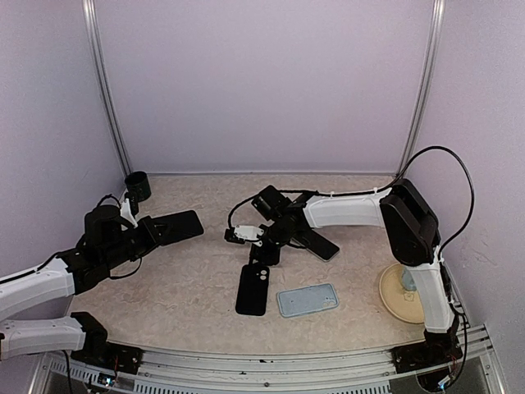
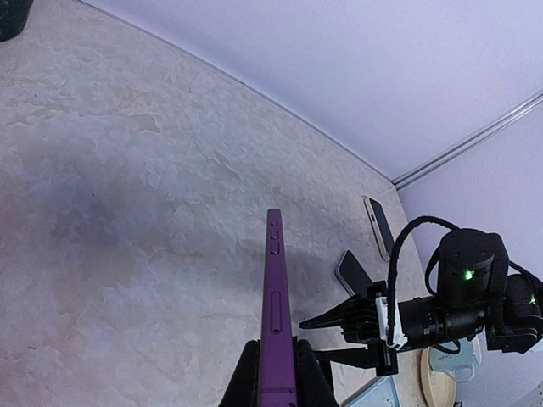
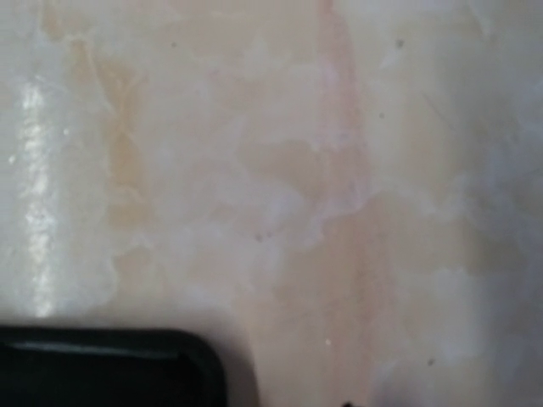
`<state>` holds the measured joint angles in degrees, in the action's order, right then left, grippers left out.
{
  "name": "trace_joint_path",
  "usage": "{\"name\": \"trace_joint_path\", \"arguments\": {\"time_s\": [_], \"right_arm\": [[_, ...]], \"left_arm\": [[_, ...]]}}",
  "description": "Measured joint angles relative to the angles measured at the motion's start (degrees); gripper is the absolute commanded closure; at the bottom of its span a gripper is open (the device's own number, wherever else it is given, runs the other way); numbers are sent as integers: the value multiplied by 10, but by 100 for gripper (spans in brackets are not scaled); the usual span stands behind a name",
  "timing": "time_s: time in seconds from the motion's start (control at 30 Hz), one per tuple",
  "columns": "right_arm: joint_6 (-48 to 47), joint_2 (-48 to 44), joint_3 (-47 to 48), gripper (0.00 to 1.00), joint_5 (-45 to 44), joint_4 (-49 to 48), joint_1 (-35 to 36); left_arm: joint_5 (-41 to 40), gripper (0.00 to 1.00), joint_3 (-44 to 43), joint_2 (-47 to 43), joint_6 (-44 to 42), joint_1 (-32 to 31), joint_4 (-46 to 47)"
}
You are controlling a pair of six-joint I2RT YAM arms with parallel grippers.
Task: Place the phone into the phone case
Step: Move the phone case to the center of the board.
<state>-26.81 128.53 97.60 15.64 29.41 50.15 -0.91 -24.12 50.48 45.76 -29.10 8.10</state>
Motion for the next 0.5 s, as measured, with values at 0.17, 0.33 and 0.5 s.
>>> {"name": "trace_joint_path", "arguments": {"time_s": [0.17,0.33,0.5], "right_arm": [[0,0,0,63,14,2,1],[1,2,3,65,23,12,1],[6,17,12,72,21,14,1]], "left_arm": [[0,100,0,0,1,-3,0],[0,100,0,0,3,-4,0],[-1,100,0,0,3,-6,0]]}}
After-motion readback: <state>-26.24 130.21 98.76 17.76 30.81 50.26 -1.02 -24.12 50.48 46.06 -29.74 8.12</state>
